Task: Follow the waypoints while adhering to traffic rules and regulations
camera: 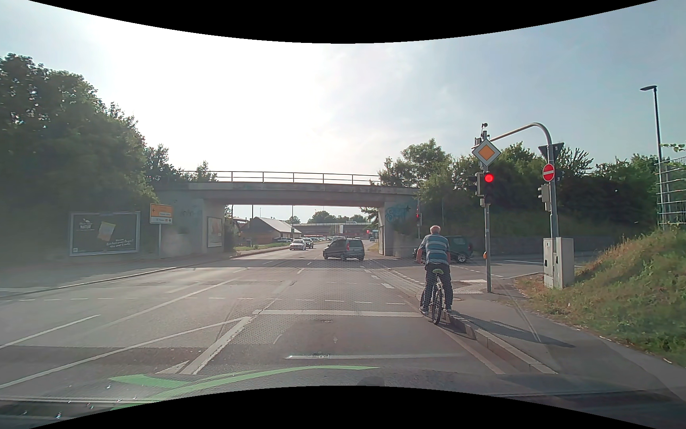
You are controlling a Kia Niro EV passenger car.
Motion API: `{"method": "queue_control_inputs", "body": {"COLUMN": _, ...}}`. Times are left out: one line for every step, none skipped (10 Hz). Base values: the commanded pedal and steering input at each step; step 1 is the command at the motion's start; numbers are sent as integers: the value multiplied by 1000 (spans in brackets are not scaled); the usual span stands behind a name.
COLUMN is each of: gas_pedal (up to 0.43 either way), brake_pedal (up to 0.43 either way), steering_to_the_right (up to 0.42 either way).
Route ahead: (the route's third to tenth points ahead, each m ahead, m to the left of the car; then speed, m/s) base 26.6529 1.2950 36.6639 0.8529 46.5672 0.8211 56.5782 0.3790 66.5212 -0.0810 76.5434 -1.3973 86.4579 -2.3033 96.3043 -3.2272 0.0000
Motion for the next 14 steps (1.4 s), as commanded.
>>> {"method": "queue_control_inputs", "body": {"gas_pedal": 0, "brake_pedal": 299, "steering_to_the_right": 2}}
{"method": "queue_control_inputs", "body": {"gas_pedal": 0, "brake_pedal": 299, "steering_to_the_right": 2}}
{"method": "queue_control_inputs", "body": {"gas_pedal": 0, "brake_pedal": 305, "steering_to_the_right": 2}}
{"method": "queue_control_inputs", "body": {"gas_pedal": 0, "brake_pedal": 305, "steering_to_the_right": 2}}
{"method": "queue_control_inputs", "body": {"gas_pedal": 0, "brake_pedal": 305, "steering_to_the_right": 2}}
{"method": "queue_control_inputs", "body": {"gas_pedal": 0, "brake_pedal": 305, "steering_to_the_right": 2}}
{"method": "queue_control_inputs", "body": {"gas_pedal": 0, "brake_pedal": 305, "steering_to_the_right": 2}}
{"method": "queue_control_inputs", "body": {"gas_pedal": 0, "brake_pedal": 305, "steering_to_the_right": 2}}
{"method": "queue_control_inputs", "body": {"gas_pedal": 0, "brake_pedal": 305, "steering_to_the_right": 2}}
{"method": "queue_control_inputs", "body": {"gas_pedal": 0, "brake_pedal": 305, "steering_to_the_right": 2}}
{"method": "queue_control_inputs", "body": {"gas_pedal": 0, "brake_pedal": 305, "steering_to_the_right": 2}}
{"method": "queue_control_inputs", "body": {"gas_pedal": 0, "brake_pedal": 299, "steering_to_the_right": 2}}
{"method": "queue_control_inputs", "body": {"gas_pedal": 0, "brake_pedal": 305, "steering_to_the_right": 2}}
{"method": "queue_control_inputs", "body": {"gas_pedal": 0, "brake_pedal": 305, "steering_to_the_right": 2}}
